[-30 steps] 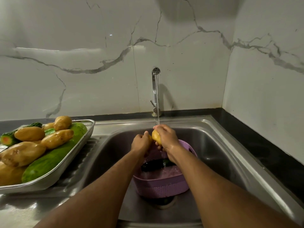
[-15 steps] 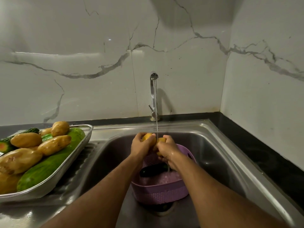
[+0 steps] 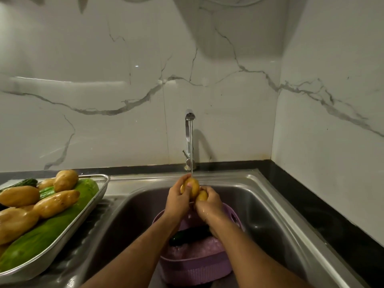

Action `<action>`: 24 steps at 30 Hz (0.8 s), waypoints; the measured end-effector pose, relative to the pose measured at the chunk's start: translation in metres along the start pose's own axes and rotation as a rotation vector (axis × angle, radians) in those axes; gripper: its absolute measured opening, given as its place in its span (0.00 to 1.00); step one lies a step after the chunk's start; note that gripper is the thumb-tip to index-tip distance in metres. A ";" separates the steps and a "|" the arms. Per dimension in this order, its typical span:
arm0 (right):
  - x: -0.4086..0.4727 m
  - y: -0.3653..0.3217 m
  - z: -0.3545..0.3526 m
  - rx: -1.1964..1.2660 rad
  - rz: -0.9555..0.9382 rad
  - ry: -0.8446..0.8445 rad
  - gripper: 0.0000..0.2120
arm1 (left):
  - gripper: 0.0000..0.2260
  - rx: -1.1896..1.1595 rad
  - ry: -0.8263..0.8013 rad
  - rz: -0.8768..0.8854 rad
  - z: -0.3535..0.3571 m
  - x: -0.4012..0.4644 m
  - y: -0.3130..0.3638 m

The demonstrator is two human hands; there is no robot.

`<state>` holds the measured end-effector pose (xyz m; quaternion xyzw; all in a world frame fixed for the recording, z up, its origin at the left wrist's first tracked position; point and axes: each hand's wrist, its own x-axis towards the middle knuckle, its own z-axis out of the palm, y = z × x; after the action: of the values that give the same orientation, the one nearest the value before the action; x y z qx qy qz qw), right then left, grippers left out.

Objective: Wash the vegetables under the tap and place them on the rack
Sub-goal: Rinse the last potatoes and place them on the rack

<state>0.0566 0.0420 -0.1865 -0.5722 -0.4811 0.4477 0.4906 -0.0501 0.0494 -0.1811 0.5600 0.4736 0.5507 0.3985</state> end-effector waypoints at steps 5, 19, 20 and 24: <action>-0.001 -0.003 0.004 0.086 -0.048 -0.008 0.26 | 0.08 -0.005 0.120 -0.167 -0.002 -0.003 0.000; 0.000 -0.013 0.019 0.303 0.029 -0.075 0.13 | 0.15 -0.256 -0.133 -0.521 -0.006 -0.009 -0.013; 0.000 -0.014 0.019 0.288 0.032 -0.046 0.16 | 0.15 -0.268 -0.146 -0.524 -0.006 -0.009 -0.013; 0.003 -0.015 0.013 0.274 0.092 0.069 0.26 | 0.10 -0.191 -0.149 -0.445 -0.005 -0.015 -0.008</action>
<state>0.0426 0.0474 -0.1731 -0.5365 -0.3716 0.5113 0.5592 -0.0546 0.0367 -0.1925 0.4408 0.5004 0.4489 0.5948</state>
